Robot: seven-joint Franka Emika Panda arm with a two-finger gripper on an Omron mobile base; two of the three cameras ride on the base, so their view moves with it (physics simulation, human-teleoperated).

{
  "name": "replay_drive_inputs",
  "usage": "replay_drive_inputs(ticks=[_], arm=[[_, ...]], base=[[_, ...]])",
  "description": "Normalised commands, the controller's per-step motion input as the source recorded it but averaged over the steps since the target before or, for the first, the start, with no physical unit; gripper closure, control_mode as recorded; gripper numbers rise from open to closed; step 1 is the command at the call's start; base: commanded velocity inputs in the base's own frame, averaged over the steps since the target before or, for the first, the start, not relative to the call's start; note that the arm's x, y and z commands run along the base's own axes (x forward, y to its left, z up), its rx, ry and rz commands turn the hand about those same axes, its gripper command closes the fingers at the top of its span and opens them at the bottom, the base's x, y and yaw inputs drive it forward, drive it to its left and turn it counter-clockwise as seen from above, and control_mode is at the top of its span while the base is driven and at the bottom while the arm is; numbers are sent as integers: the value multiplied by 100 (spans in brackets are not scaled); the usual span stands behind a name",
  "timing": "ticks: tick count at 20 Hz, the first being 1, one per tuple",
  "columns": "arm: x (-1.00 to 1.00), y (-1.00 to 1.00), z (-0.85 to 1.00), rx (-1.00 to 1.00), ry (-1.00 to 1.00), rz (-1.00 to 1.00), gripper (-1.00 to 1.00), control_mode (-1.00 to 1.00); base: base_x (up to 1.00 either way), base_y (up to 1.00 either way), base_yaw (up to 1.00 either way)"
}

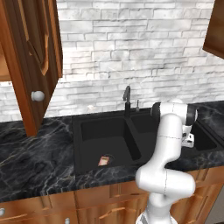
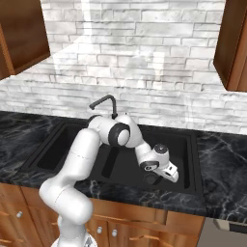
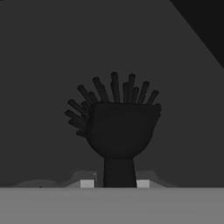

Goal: Pick up the dish brush and bar soap from the sink, and place them back in the cabinet, and close the cabinet doors.

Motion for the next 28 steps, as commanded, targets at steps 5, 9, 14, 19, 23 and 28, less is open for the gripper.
replay_drive_inputs(ticks=[5,9,14,19,23,28], arm=[[0,0,15,0,0,1,100,-100],[0,-12,44,1,-2,0,100,-100],[-4,-3,58,0,-6,2,100,-100],[-6,0,68,0,-5,3,100,-100],[-11,0,75,0,-3,7,100,-100],[-18,0,76,0,-1,7,100,-100]], base=[[0,0,0],[0,0,0],[0,0,0],[0,0,0],[0,0,0],[0,0,0]])
